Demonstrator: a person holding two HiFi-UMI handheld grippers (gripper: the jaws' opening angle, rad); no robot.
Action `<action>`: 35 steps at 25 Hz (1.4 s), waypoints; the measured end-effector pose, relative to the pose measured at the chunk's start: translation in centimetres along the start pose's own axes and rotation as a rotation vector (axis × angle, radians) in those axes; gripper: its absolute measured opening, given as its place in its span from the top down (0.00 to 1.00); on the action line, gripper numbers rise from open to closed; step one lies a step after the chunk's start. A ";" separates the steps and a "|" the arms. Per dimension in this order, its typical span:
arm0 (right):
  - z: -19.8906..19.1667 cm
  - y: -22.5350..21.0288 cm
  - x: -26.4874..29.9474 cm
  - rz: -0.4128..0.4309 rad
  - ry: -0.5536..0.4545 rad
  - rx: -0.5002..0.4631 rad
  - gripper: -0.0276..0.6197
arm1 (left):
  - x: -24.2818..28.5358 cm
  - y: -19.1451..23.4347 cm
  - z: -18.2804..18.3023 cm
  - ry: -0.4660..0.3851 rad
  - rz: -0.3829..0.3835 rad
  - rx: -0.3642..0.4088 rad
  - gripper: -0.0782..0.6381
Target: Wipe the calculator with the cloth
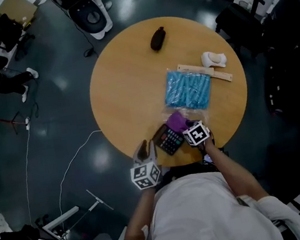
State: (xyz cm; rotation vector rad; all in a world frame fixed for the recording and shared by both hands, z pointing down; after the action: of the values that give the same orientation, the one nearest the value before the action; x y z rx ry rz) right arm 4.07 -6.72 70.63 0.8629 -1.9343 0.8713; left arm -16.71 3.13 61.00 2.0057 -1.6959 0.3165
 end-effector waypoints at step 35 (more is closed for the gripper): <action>3.4 5.8 -26.0 -0.093 -1.032 -0.133 0.93 | -6.6 -8.4 10.4 -0.364 0.079 0.261 0.88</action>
State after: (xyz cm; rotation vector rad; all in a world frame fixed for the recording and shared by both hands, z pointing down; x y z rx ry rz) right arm 9.07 -0.15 45.07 1.4802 -2.7277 0.1992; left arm -11.25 4.42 47.15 2.2983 -2.0492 0.2179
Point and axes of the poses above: the fingertips, and each gripper's own axes: x forward along the fingers, y to its left, z out of its top, the point moved 6 cm from there along -x, backward along the fingers, and after that the axes turned 7 degrees about x, right-handed, at the moved point
